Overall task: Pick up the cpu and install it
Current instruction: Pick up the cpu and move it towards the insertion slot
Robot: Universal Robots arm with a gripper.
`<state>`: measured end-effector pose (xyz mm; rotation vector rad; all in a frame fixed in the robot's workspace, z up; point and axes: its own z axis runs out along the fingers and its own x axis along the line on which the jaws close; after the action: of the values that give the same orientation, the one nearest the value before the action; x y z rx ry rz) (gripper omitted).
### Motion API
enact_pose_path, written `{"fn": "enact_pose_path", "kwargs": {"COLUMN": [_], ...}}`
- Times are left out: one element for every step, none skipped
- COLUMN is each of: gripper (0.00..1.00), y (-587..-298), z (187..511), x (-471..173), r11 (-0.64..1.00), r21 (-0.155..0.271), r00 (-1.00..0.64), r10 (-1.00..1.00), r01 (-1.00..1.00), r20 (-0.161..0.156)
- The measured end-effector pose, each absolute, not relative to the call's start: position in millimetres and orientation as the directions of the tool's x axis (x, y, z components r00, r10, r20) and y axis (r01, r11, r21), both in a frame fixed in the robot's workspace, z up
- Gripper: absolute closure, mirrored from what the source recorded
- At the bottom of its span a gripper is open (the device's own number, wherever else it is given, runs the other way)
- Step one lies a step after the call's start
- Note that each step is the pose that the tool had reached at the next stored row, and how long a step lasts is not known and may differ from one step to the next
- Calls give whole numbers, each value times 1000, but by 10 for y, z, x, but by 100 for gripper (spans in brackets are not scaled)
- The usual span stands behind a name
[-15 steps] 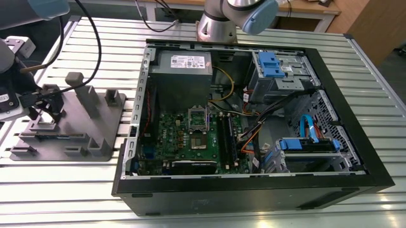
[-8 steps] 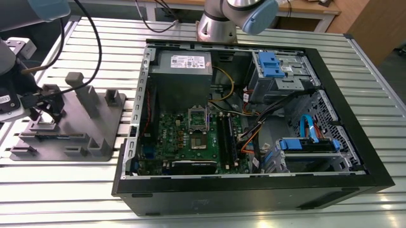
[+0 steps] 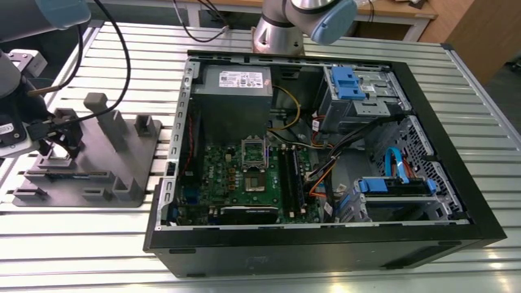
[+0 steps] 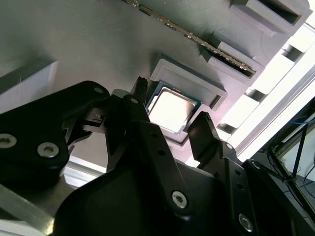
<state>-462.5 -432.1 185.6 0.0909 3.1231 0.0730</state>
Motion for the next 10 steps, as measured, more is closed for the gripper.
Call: {"fn": "enact_pose_path", "kwargs": {"gripper": [40, 40, 40, 40, 40, 40, 40, 40, 40, 40], "y": [-4321, -4321, -4321, -4321, -4321, -4321, -4320, -4320, -4318, -4318], "z": [1855, 1855, 1855, 1854, 1854, 1852, 1849, 1847, 1845, 1840], "x": [-4626, -4626, -4626, -4626, -4626, -4627, -4626, -4626, -4627, -4630], "r11": [997, 997, 997, 997, 997, 997, 997, 997, 997, 997], "r21": [47, 47, 47, 47, 47, 47, 47, 47, 47, 47], "r00": [-998, -998, -998, -998, -998, -998, -998, -998, -998, -998], "r10": [58, 59, 59, 59, 59, 59, 59, 59, 59, 59], "r01": [58, 58, 58, 58, 58, 58, 58, 58, 58, 58], "r20": [-15, -15, -15, -15, -15, -15, -15, -15, -15, -15]}}
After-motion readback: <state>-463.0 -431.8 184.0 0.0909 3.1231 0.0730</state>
